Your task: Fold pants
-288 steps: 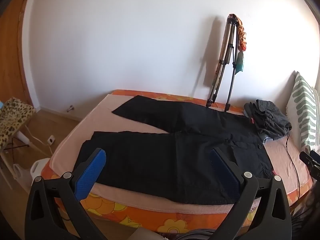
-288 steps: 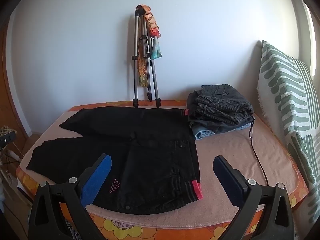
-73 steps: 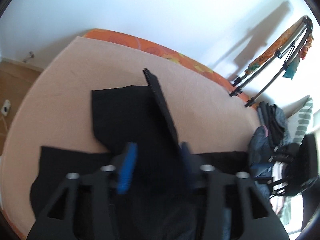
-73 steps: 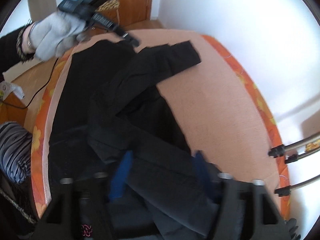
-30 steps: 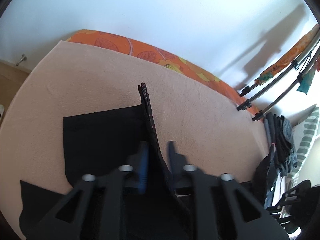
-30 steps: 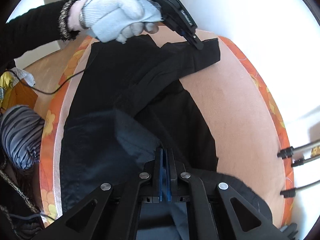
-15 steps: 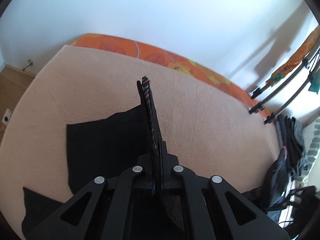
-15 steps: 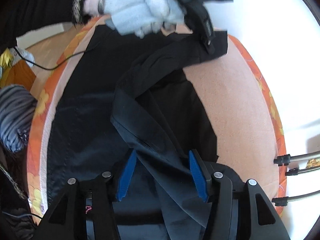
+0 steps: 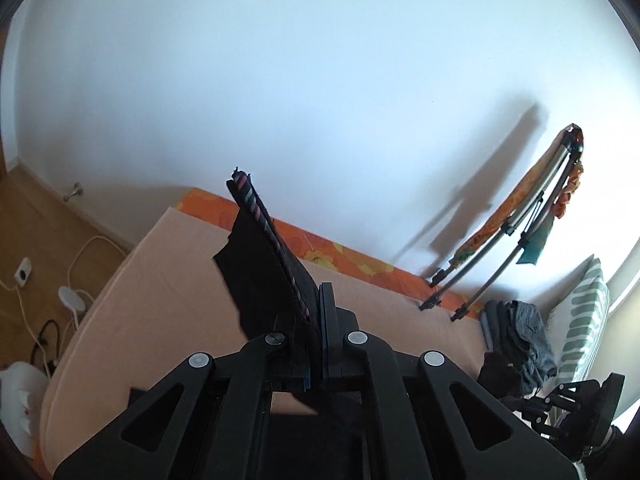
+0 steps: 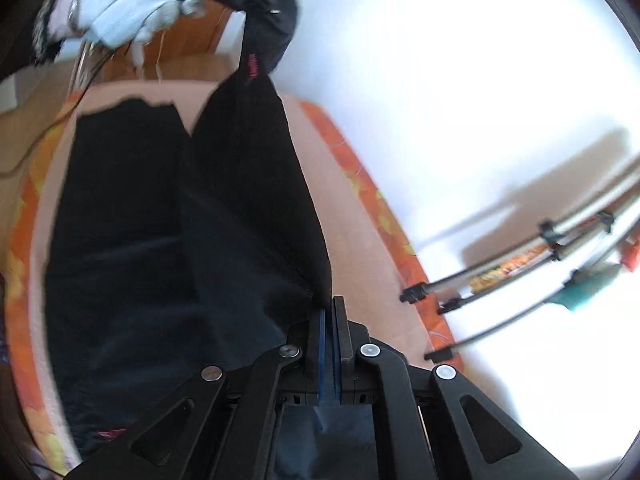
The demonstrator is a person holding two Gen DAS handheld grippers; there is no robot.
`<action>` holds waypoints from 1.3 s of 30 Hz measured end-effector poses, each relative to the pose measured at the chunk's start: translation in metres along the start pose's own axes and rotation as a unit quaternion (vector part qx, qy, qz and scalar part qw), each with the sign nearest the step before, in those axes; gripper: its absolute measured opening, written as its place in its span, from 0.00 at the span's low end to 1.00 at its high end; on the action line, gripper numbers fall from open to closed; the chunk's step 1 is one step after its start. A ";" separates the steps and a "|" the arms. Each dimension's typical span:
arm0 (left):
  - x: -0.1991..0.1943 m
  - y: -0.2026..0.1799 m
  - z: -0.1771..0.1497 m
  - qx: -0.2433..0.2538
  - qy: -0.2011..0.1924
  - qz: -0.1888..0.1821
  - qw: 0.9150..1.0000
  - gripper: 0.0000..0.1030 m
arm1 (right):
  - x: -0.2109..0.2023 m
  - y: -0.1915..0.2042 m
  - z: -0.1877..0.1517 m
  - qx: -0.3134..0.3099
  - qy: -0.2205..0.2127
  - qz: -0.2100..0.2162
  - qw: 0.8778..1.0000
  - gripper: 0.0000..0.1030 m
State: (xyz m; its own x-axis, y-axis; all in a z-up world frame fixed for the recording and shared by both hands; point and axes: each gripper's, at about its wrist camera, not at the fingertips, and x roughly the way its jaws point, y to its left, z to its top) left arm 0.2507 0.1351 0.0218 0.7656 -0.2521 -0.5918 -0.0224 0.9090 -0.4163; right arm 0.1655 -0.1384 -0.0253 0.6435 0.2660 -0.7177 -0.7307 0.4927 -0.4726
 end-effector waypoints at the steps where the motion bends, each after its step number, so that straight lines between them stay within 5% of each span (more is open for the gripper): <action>1: -0.007 0.007 -0.013 -0.003 0.006 0.002 1.000 0.02 | -0.009 0.012 -0.002 -0.006 -0.001 -0.009 1.000 0.00; 7: -0.019 0.071 -0.112 -0.044 0.072 0.032 0.996 0.02 | -0.014 0.119 -0.032 -0.026 0.035 0.039 0.998 0.00; 12: -0.024 0.112 -0.170 -0.090 0.095 0.044 0.990 0.02 | 0.001 0.160 -0.050 0.011 0.063 0.076 0.995 0.00; 21: -0.031 0.127 -0.209 -0.105 0.111 0.043 0.987 0.02 | 0.013 0.193 -0.069 0.049 0.106 0.071 0.991 0.00; 29: -0.032 0.123 -0.210 -0.084 0.107 0.047 0.990 0.02 | -0.004 0.175 -0.095 0.137 0.110 0.092 0.980 0.01; 32: -0.034 0.124 -0.210 -0.089 0.105 0.041 0.990 0.02 | -0.024 0.152 -0.118 0.218 0.101 0.095 0.966 0.24; 36: -0.035 0.125 -0.210 -0.091 0.104 0.035 0.990 0.02 | -0.057 0.113 -0.160 0.318 0.093 0.026 0.943 0.38; 39: -0.036 0.122 -0.210 -0.088 0.104 0.032 0.990 0.02 | -0.073 0.076 -0.206 0.425 0.105 -0.002 0.899 0.43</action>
State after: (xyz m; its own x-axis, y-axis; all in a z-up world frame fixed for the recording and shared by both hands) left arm 0.0857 0.1856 -0.1525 0.6097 -0.2753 -0.7433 -0.1932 0.8579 -0.4761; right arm 0.0159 -0.2908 -0.1145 0.5244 0.1441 -0.8392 -0.2325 0.9723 0.0217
